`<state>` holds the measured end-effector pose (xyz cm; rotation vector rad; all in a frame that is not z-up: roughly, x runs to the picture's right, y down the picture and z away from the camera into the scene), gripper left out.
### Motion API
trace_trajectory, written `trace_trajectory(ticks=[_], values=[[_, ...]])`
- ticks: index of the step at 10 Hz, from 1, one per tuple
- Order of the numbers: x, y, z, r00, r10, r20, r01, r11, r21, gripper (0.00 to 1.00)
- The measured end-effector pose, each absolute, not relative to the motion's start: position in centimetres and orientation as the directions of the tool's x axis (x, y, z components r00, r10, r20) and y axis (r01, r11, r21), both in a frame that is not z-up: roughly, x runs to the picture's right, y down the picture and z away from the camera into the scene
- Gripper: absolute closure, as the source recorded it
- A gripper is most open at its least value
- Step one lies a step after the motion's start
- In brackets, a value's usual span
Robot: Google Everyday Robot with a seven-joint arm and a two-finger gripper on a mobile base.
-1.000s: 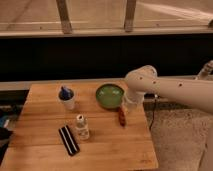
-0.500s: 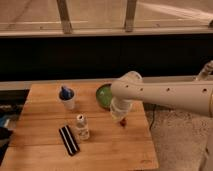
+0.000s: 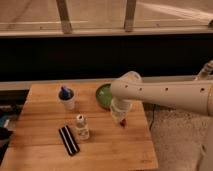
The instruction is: Knock the bottle over
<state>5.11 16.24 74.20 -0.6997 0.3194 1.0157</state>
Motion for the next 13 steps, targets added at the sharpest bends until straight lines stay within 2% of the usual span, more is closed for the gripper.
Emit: trace_trajectory(ticks=[4,13], values=[[0.6,17.4,75.9,0.593,0.580,-0.559,-0.804,0.389,-0.449,1.00],[-0.4,21.5,74.3,0.653,0.513,-0.556,-0.750,0.338,-0.569,1.00]])
